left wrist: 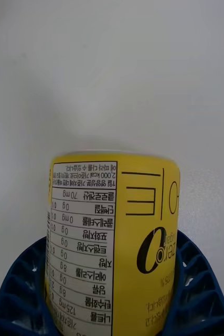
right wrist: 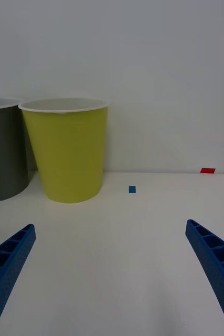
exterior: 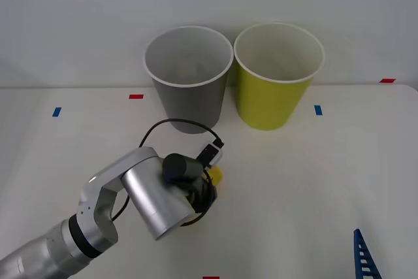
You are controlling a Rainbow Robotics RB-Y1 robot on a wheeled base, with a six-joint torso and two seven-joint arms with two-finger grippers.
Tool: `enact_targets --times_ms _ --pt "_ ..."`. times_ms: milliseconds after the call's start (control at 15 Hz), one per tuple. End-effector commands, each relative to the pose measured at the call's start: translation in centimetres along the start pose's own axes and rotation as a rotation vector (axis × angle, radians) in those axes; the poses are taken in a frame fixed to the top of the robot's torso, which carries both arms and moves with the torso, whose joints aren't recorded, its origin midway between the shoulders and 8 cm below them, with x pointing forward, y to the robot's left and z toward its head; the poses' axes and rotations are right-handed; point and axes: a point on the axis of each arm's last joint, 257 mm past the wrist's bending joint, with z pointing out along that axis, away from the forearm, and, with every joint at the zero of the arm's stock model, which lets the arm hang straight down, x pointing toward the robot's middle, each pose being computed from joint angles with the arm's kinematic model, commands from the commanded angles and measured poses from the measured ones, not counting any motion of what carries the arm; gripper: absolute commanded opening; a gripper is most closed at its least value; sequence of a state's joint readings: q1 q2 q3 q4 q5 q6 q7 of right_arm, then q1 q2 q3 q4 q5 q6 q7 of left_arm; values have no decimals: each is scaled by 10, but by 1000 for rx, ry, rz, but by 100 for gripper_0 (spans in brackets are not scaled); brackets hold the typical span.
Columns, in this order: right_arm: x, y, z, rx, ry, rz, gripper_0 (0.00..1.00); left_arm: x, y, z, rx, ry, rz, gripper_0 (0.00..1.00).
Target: Put cans in the gray bin and PET bottles in the light green bin.
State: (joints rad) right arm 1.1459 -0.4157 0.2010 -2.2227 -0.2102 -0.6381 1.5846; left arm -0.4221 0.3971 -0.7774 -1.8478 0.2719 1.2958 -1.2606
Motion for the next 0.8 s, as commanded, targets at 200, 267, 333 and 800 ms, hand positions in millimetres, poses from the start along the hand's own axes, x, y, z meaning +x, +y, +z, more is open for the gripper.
enact_targets --times_ms 200,267,333,800 --pt "0 0 0 0 0 0 100 -7 2 -21 3 -55 21 0" --pt "0 0 0 0 0 0 100 -9 5 -29 -4 -82 25 0" --pt "0 0 0 0 0 0 100 -11 12 -40 -6 -119 5 0" --pt "0 0 0 0 0 0 100 -21 47 -125 -78 -336 -5 0"
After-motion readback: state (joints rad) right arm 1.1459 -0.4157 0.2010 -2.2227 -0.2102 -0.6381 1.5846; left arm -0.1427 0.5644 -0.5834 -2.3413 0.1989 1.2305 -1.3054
